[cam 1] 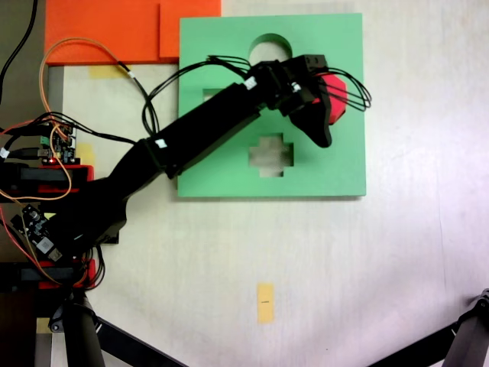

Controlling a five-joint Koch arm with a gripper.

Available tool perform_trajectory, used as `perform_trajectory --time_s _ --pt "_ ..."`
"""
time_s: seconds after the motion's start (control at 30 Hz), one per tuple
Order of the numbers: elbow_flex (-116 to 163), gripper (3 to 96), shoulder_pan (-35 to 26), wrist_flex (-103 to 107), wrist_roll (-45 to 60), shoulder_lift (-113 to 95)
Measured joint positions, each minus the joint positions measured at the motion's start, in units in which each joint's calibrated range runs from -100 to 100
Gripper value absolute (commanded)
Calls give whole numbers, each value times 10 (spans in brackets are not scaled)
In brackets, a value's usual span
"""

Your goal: Put the octagonal pillar block into the corresponding hole

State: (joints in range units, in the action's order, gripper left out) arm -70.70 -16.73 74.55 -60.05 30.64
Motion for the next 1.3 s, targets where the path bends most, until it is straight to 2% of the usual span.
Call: perform_trajectory --time_s 0.1,0.17,0.2,0.27,0.47,0.6,0.67,0.73,0.83,1.03,1.3 --pt "1 943 0 32 2 -161" --pt "0 840 0 49 11 -289" --pt "-1 823 1 58 24 -350" --pt "-1 713 12 85 75 -465" --pt "-2 699 101 96 354 -606" --pt "22 699 156 89 410 -588" --pt "150 697 175 67 426 -614" --pt "398 619 187 -8 438 -696" --pt "832 609 194 -248 457 -891" --pt "1319 593 194 -656 512 -1120" --pt "1666 568 177 -758 590 -1301"
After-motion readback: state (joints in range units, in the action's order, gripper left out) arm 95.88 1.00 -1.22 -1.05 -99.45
